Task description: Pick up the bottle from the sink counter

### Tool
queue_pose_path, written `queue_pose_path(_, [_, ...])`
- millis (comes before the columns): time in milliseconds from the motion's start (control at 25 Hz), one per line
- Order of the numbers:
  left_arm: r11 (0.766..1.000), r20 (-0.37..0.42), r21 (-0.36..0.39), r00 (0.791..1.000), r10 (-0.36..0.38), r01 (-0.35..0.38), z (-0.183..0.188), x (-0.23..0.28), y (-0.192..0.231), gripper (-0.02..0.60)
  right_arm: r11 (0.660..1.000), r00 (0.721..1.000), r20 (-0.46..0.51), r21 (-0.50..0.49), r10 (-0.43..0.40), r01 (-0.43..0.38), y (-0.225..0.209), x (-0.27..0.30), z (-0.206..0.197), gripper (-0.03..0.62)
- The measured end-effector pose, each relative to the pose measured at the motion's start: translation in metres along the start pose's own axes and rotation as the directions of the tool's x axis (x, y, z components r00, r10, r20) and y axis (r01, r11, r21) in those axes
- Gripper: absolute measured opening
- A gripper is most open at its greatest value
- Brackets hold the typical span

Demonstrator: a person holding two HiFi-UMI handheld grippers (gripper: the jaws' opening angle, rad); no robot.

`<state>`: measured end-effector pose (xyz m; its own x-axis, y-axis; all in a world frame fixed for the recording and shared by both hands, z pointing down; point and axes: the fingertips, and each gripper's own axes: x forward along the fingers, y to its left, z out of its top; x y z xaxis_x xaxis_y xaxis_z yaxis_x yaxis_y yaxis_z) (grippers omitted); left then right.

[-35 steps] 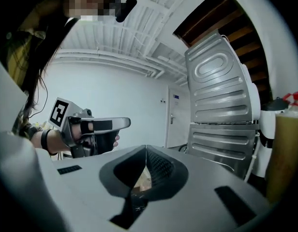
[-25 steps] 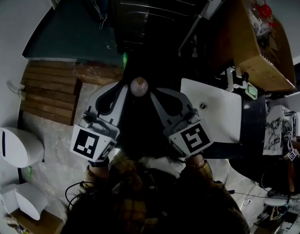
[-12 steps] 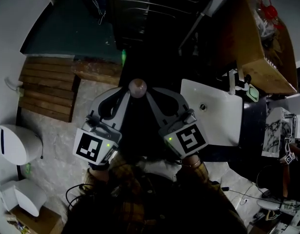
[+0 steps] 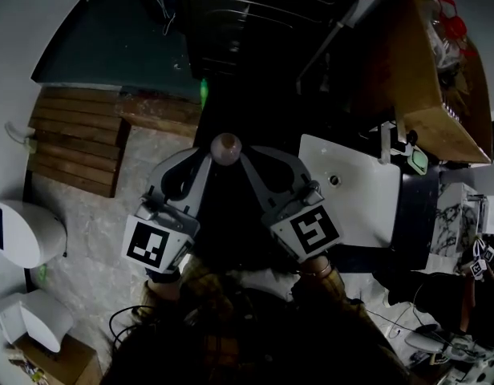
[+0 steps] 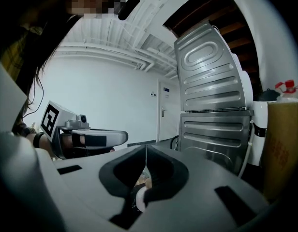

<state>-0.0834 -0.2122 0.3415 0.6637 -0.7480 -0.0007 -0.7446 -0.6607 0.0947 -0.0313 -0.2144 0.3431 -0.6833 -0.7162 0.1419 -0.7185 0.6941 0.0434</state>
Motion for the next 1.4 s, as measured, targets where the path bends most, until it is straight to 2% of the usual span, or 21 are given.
queue_pose_path(360, [1.0, -0.025, -0.003, 1.0, -0.002, 0.002, -0.013, 0.013, 0.008, 0.026, 0.999, 1.0, -0.005, 0.034, 0.027, -0.027, -0.002, 0.016, -0.01, 0.018])
queue_pose_path(680, [1.0, -0.054, -0.023, 0.999, 0.01, -0.011, -0.028, 0.017, 0.02, 0.026, 0.998, 1.0, 0.008, 0.063, 0.003, -0.003, -0.011, 0.028, -0.015, 0.021])
queue_pose_path(800, [1.0, -0.061, -0.027, 0.998, 0.007, -0.009, -0.034, 0.02, 0.023, 0.026, 0.998, 1.0, 0.012, 0.069, 0.0, -0.001, -0.014, 0.032, -0.02, 0.11])
queue_pose_path(840, [1.0, -0.057, -0.024, 0.998, 0.005, -0.006, -0.035, 0.022, 0.023, 0.026, 0.997, 1.0, 0.008, 0.072, -0.002, 0.001, -0.015, 0.033, -0.023, 0.119])
queue_pose_path(920, [1.0, -0.048, -0.014, 0.999, 0.002, -0.003, -0.038, 0.026, 0.023, 0.026, 0.997, 1.0, -0.002, 0.078, -0.005, 0.005, -0.016, 0.035, -0.028, 0.134])
queue_pose_path(1400, [0.999, -0.132, -0.04, 0.991, 0.015, -0.021, -0.07, 0.028, 0.038, 0.026, 0.996, 0.997, -0.075, 0.086, 0.012, -0.006, -0.015, 0.061, -0.061, 0.176])
